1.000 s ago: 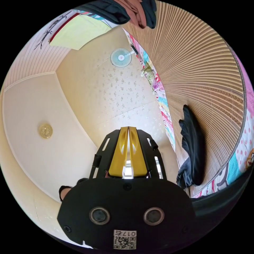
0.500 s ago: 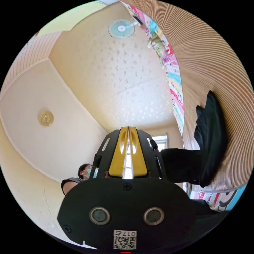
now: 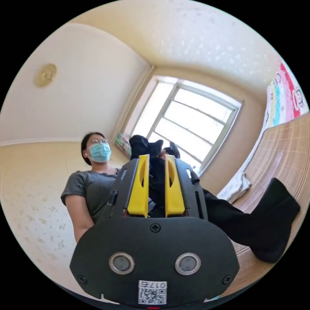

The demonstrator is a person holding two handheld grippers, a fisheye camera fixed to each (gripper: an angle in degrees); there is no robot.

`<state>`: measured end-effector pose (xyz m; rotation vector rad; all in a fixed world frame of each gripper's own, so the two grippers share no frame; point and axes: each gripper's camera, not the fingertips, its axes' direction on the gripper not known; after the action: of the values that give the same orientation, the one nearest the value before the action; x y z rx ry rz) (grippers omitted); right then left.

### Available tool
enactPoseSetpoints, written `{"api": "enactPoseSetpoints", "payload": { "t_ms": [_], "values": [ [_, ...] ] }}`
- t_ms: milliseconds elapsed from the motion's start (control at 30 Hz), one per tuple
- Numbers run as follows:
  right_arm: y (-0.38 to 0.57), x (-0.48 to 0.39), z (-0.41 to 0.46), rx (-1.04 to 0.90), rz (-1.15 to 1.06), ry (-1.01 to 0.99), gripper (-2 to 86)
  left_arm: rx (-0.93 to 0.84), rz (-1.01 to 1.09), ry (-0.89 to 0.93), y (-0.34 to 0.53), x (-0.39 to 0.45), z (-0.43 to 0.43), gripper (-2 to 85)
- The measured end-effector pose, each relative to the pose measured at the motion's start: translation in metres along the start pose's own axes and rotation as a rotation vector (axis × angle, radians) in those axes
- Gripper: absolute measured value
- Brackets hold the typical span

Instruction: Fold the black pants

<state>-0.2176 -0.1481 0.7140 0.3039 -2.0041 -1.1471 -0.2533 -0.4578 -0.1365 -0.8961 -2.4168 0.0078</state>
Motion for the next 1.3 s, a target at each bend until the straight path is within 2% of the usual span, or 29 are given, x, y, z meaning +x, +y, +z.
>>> {"api": "enactPoseSetpoints", "payload": {
  "t_ms": [100,233,300,433,533,700,733,800,833,933,1000,1100,1200,1300],
  "values": [
    [-0.017,-0.008,0.078,-0.227,-0.055,0.013,20.3,0.03,0.039,0.159,0.026,-0.017,0.026,3.7],
    [-0.022,-0.026,0.157,-0.351,-0.177,0.001,25.4,0.059,0.06,0.293,0.059,-0.034,0.049,3.7],
    [-0.021,-0.035,0.199,-0.415,-0.224,-0.008,22.8,0.041,0.01,0.278,0.08,-0.046,0.058,3.8],
    [-0.01,-0.04,0.233,-0.373,-0.267,-0.082,13.1,-0.042,-0.107,0.179,0.105,-0.066,0.071,3.9],
    [0.005,-0.048,0.241,-0.32,-0.359,-0.21,5.2,-0.212,-0.287,-0.024,0.116,-0.085,0.083,3.8],
    [0.028,-0.087,0.224,-0.063,-0.461,0.056,3.1,-0.601,-0.38,-0.527,0.127,-0.098,0.102,3.8],
    [0.029,-0.093,0.222,-0.037,-0.476,0.084,2.9,-0.627,-0.398,-0.587,0.13,-0.102,0.1,3.9],
    [0.031,-0.119,0.23,-0.023,-0.524,0.301,2.5,-0.669,-0.459,-0.774,0.143,-0.119,0.091,4.0],
    [0.031,-0.125,0.236,-0.038,-0.543,0.35,2.5,-0.672,-0.464,-0.801,0.147,-0.123,0.088,4.0],
    [0.028,-0.157,0.272,-0.077,-0.628,0.592,2.3,-0.644,-0.512,-0.951,0.169,-0.148,0.069,4.2],
    [0.023,-0.178,0.311,-0.115,-0.712,0.79,2.2,-0.593,-0.588,-1.126,0.191,-0.166,0.05,4.6],
    [0.015,-0.185,0.362,-0.184,-0.775,1.044,2.2,-0.65,-0.73,-1.302,0.228,-0.192,0.031,6.0],
    [0.011,-0.182,0.407,-0.197,-0.814,1.194,2.2,-0.762,-0.861,-1.479,0.263,-0.209,0.011,10.8],
    [0.002,-0.177,0.445,-0.217,-0.832,1.264,2.3,-0.804,-0.942,-1.482,0.291,-0.216,-0.009,13.9]
  ]
}}
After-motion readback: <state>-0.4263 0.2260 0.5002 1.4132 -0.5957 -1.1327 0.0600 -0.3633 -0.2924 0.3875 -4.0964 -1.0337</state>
